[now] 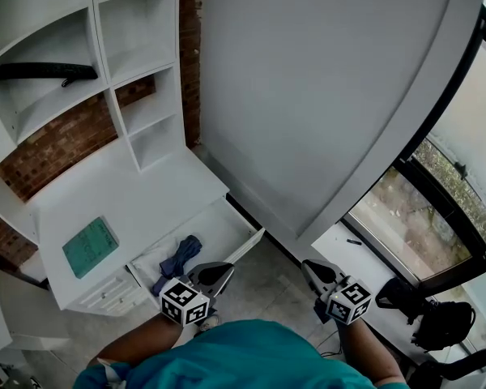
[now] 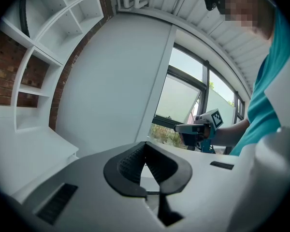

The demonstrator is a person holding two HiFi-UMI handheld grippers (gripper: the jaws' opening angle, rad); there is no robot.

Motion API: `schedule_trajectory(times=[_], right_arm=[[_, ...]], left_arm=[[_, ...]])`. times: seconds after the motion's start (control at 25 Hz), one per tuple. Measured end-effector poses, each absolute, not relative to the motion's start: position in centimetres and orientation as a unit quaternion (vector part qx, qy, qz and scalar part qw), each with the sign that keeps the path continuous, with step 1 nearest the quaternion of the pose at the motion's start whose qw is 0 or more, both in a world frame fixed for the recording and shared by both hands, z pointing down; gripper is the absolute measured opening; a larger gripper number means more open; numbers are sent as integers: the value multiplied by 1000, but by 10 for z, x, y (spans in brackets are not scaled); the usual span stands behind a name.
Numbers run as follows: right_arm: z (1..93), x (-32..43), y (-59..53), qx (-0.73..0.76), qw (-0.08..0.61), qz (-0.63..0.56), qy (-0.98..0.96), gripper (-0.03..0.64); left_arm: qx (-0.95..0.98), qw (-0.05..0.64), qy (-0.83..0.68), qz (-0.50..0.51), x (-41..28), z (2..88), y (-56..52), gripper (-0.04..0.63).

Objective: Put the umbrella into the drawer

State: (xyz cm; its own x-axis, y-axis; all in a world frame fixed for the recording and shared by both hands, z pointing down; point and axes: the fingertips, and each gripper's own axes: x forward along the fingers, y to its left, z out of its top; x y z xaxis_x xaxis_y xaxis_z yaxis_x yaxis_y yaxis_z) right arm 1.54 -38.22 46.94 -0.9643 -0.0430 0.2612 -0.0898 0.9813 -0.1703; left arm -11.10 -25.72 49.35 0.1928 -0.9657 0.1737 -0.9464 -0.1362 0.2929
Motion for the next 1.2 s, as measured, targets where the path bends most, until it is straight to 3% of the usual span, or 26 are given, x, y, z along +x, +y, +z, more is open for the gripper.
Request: schedule_trajectory(times=[1.2], right_arm=[[469,21,-378,33,127,86,-988,21]], left_arm=[[760,153,-632,-24,-111,484,-262,15]])
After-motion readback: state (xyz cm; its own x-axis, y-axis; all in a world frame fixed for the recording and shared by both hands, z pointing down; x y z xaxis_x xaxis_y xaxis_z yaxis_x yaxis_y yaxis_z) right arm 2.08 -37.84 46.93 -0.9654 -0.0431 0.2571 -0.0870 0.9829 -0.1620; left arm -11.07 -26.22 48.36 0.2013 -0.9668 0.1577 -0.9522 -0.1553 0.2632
